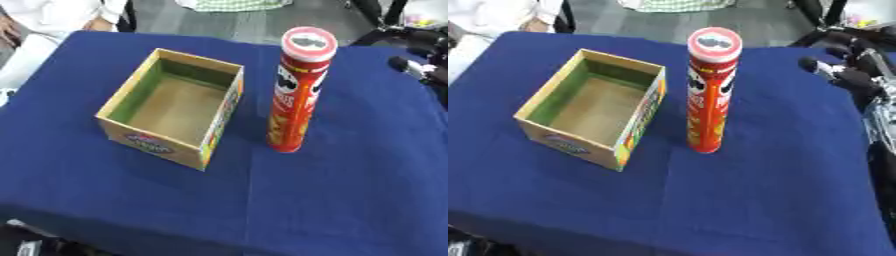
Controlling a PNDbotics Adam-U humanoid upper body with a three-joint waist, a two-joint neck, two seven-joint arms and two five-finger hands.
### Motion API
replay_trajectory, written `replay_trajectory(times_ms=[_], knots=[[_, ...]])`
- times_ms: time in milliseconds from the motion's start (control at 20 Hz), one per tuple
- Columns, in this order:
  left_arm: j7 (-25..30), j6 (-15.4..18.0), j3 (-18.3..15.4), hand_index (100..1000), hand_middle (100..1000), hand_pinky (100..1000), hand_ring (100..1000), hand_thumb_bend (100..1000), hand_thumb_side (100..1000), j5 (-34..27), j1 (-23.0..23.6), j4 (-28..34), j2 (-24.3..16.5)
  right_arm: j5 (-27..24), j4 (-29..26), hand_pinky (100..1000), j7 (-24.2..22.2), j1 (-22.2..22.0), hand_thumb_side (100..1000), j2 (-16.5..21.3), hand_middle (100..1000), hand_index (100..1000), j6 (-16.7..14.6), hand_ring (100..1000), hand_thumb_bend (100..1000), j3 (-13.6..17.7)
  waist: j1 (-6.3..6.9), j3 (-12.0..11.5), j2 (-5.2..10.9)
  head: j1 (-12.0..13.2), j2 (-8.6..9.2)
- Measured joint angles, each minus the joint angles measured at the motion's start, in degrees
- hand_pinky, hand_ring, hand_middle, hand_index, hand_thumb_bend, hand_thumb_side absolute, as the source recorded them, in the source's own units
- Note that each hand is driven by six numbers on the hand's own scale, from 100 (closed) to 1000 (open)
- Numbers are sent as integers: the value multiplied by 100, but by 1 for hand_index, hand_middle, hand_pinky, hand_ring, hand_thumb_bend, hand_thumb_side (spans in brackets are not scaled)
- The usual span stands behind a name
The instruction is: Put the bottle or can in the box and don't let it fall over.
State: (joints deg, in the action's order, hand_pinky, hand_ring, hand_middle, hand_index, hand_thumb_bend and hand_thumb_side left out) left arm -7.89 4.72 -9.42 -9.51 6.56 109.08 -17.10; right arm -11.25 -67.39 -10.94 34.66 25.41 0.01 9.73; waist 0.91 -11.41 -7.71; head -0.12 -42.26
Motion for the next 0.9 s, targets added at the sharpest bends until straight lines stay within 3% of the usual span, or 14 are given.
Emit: replay_trajectory(times_ms=[900], knots=[[19,-9,7,917,912,967,910,111,735,-1,-2,-29,-5,-317,-285,880,-759,-237,255,219,1000,859,14,964,861,-501,-29,-21,34,28,2]])
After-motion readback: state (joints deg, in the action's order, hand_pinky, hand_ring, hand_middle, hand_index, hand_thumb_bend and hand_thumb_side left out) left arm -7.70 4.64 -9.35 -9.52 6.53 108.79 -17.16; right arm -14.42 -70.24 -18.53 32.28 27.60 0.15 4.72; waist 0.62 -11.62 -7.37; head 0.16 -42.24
